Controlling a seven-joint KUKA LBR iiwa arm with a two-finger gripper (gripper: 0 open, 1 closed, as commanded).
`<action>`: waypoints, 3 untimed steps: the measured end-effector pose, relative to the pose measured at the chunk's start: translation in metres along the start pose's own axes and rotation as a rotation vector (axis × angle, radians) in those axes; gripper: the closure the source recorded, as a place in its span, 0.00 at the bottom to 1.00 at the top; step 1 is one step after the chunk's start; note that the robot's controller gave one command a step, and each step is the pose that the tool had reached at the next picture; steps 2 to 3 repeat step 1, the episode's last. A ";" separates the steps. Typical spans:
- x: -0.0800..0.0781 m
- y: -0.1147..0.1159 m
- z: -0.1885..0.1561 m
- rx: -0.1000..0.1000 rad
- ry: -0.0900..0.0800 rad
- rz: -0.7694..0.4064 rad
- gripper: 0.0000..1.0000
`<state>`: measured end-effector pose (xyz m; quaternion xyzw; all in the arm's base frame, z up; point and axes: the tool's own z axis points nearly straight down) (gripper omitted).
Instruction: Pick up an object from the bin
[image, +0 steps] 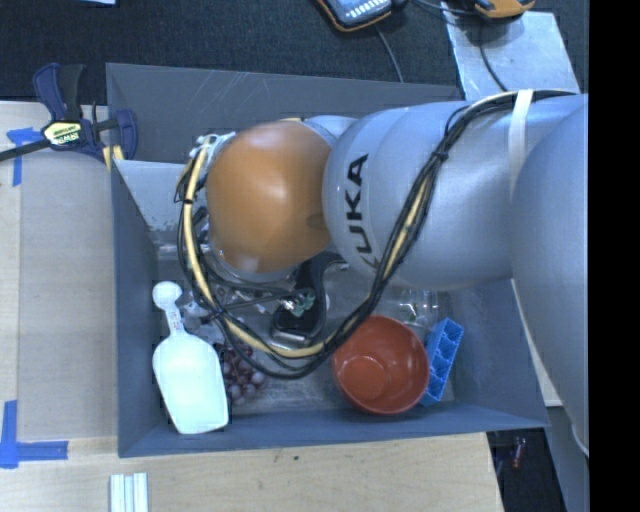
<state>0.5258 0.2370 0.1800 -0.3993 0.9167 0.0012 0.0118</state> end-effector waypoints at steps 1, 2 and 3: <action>0.012 -0.004 -0.055 0.001 -0.001 -0.035 1.00; 0.012 -0.004 -0.055 0.001 -0.001 -0.035 1.00; 0.012 -0.004 -0.055 0.001 -0.001 -0.035 1.00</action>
Offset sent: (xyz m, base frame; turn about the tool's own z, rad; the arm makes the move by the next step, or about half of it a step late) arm 0.0163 -0.0033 -0.0266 -0.1700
